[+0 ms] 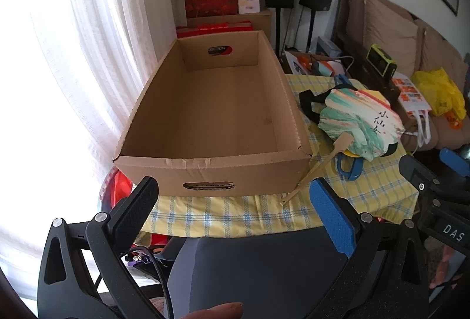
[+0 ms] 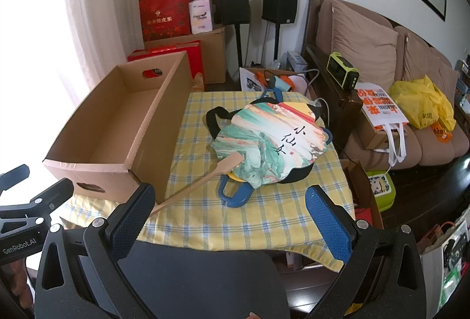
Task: Organize objects
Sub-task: 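Move the left tool toward the marbled paper fan on the table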
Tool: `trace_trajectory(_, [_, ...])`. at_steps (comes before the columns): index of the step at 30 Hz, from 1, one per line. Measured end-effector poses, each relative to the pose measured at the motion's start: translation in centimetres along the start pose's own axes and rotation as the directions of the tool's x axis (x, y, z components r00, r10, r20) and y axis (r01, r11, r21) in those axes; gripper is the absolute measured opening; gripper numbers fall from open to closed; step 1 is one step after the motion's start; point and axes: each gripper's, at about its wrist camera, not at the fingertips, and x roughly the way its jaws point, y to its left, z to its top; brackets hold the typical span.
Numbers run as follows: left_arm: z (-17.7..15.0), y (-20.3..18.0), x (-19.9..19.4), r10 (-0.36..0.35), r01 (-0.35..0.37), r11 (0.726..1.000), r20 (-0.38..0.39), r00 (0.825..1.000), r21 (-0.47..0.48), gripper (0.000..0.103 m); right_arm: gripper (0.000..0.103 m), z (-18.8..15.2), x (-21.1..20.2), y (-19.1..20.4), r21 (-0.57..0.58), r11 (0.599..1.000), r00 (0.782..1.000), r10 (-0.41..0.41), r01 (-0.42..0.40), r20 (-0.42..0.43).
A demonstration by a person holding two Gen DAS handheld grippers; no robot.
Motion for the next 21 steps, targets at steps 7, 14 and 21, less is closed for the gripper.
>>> trace_trajectory(7, [0.2, 0.0, 0.1, -0.001, 0.001, 1.000, 0.001, 1.000, 0.007, 0.103, 0.103, 0.1, 0.0, 0.0, -0.001, 1.000, 1.000, -0.001, 0.001, 0.000])
trace_trajectory(14, [0.3, -1.2, 0.3, -0.015, 0.015, 0.999, 0.006, 1.000, 0.046, 0.103, 0.103, 0.0, -0.2, -0.5, 0.000, 1.000, 1.000, -0.009, 0.009, 0.000])
trace_trajectory(21, [0.4, -2.8, 0.4, -0.111, 0.105, 0.988, 0.056, 0.992, 0.114, 0.103, 0.103, 0.5, 0.1, -3.4, 0.041, 0.999, 1.000, -0.019, 0.019, 0.010])
